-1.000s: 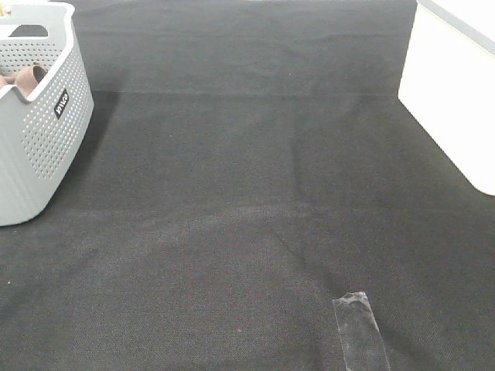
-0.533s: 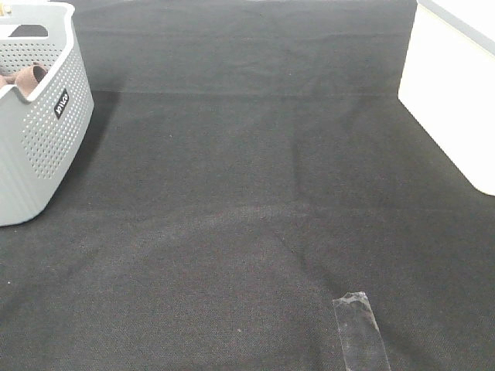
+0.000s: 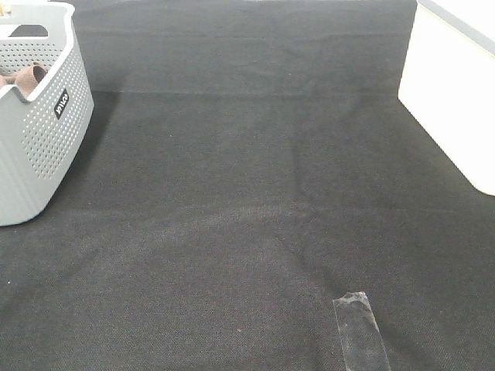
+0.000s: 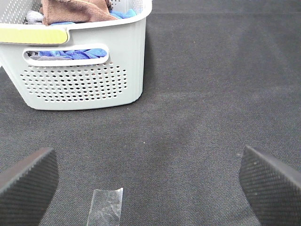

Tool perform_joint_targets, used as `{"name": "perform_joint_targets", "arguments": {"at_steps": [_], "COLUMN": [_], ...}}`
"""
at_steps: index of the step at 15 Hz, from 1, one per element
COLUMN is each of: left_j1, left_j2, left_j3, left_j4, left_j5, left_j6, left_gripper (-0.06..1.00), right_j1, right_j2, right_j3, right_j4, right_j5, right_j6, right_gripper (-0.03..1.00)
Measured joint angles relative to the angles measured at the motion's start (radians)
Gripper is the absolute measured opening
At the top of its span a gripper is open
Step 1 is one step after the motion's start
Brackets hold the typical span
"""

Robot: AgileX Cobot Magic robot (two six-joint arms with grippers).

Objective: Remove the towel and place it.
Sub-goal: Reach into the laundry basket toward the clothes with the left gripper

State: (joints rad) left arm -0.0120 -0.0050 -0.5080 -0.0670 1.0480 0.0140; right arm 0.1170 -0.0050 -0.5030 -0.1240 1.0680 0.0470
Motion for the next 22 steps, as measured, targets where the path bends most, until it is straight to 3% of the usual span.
{"name": "perform_joint_targets", "arguments": {"at_steps": [2,5,7,9,11,14,16,22], "left_j1": [0.000,0.000,0.000,0.000,0.000,0.000,0.000,0.021], "left_j2": [0.048,0.383,0.562,0.806,1.034,1.341,1.520,1.958], "left_j3": [-0.021,-0.259,-0.403,-0.575,-0.753,-0.947,-1.038,-1.245], "left_j4": [0.000,0.004,0.029,0.079,0.209,0.457,0.573,0.599], "left_j5": [0.031,0.164,0.166,0.167,0.168,0.166,0.165,0.040], "left_j6": [0.014,0.314,0.462,0.621,0.727,0.830,0.864,0.985], "left_gripper": [0.99,0.99,0.99,0.99,0.99,0.99,0.99,0.98], "right_j1": [0.000,0.000,0.000,0.000,0.000,0.000,0.000,0.000], "right_j2": [0.000,0.000,0.000,0.000,0.000,0.000,0.000,0.000], "right_j3": [0.000,0.000,0.000,0.000,0.000,0.000,0.000,0.000], "right_j4": [0.000,0.000,0.000,0.000,0.000,0.000,0.000,0.000], "right_j5": [0.000,0.000,0.000,0.000,0.000,0.000,0.000,0.000], "right_j6": [0.000,0.000,0.000,0.000,0.000,0.000,0.000,0.000], "right_gripper": [0.90,0.90,0.90,0.90,0.90,0.90,0.90,0.90]}}
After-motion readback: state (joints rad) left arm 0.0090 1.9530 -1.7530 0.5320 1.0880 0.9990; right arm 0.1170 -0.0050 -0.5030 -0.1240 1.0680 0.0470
